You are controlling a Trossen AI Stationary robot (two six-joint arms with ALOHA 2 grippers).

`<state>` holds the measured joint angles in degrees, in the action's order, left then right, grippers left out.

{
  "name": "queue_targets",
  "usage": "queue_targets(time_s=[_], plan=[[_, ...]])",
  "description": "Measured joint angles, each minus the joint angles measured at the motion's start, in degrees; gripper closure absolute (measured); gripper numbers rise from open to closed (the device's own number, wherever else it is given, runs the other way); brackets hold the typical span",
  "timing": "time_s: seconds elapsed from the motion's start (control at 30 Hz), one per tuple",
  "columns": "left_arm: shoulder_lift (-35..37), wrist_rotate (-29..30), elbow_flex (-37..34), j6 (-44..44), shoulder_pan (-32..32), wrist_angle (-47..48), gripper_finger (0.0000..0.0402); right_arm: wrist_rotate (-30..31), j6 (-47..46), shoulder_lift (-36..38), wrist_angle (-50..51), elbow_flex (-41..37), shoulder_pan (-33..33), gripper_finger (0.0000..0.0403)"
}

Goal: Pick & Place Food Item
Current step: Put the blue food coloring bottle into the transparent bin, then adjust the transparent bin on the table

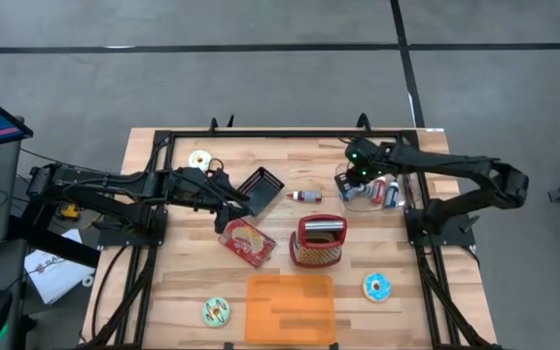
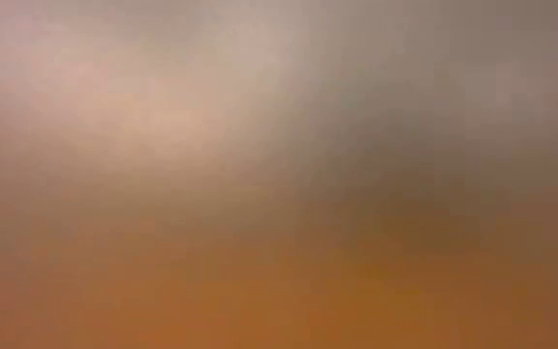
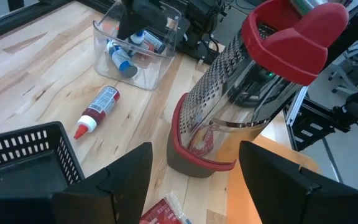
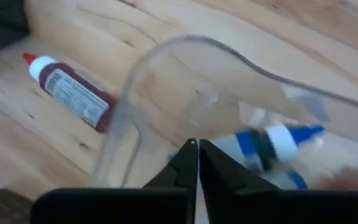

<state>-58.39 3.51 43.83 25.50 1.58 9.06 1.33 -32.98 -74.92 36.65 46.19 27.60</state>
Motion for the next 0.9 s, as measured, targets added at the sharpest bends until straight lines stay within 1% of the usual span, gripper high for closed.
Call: queue_targets(time_s=[0.2, 0.43, 0.63, 0.73, 0.9], plan=[[0.0, -0.03, 0.0, 2.19, 0.0, 0.13, 0.0164, 0.01, 1.34, -5.68, -7.62, 0.0, 0.53, 0.0401], [0.0, -0.07, 0.0, 4.72, 0.0, 0.39, 0.0164, -0.15, 2.44, -8.72, -14.0, -0.02, 2.42, 0.0402], [0.0, -0.07, 0.0, 5.63, 0.0, 0.37, 0.0164, -0.53, 4.08, -8.42, -14.94, -0.02, 5.26, 0.0403], [0.0, 0.15, 0.0, 6.3, 0.0, 0.39, 0.0164, -1.73, 5.11, -7.49, -14.37, -0.02, 6.57, 0.0403], [0.0, 0.88, 0.0, 6.28, 0.0, 0.37, 0.0164, -1.82, 6.0, -5.25, -13.03, -0.02, 7.08, 0.0403]])
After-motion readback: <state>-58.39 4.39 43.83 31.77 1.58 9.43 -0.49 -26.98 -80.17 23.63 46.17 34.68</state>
